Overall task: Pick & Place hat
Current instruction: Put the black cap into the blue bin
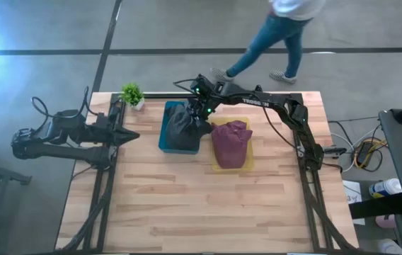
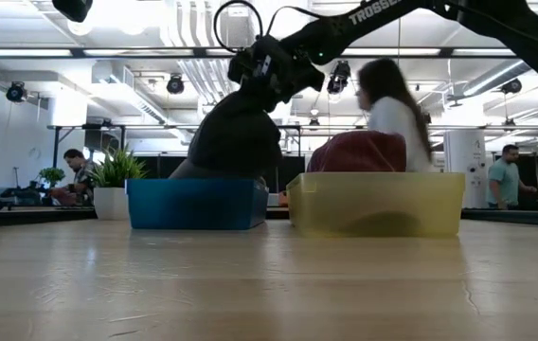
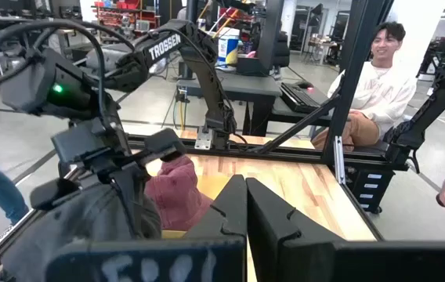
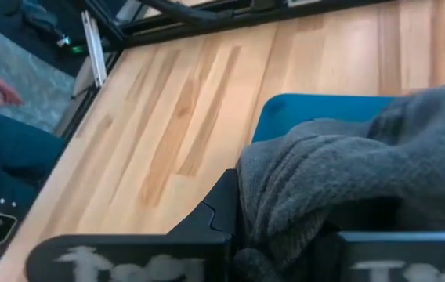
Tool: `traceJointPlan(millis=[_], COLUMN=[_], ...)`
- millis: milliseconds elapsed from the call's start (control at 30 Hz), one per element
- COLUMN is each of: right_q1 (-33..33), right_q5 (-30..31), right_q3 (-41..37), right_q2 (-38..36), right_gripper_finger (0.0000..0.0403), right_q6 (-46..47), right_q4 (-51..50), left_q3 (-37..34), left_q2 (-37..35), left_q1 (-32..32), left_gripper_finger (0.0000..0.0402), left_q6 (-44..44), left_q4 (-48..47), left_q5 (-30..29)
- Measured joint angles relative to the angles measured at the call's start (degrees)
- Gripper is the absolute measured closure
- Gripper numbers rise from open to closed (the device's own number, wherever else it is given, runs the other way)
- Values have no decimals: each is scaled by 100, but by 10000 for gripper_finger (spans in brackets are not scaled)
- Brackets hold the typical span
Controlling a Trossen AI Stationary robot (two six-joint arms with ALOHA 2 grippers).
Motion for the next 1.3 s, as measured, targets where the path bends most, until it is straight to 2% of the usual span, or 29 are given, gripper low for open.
traceJointPlan(millis=[100,233,333,467,600,800,967,1167,1300], right_q1=[61,180,235,216,192,185,151,-41,-160], right_q5=[-1,95,596,858,991,1317,1846,2311,2340], right_q3=[-220,-507,-738,-854,-723,-50,661,1154,1463], right_q2=[0,2,-4,65,328,833,929,876,865], right_gripper_finger=[392,392,391,373,335,252,191,158,152], right_q6=[-112,-139,-125,-154,-206,-235,-317,-738,-694], right_q4=[360,1505,2142,2302,2272,2124,1374,487,-706], left_q3=[0,0,0,0,0,0,0,0,0], left_q2=[0,0,0,1,0,0,2,2,2], left_q1=[0,2,0,1,2,0,0,1,0], left_gripper_finger=[401,401,401,401,401,401,401,401,401], left_q6=[0,0,-2,0,0,-1,0,0,-1], left_q4=[0,-2,0,-2,-2,-4,-4,-4,-7], left_q5=[-1,0,0,-2,-2,-1,-2,0,0])
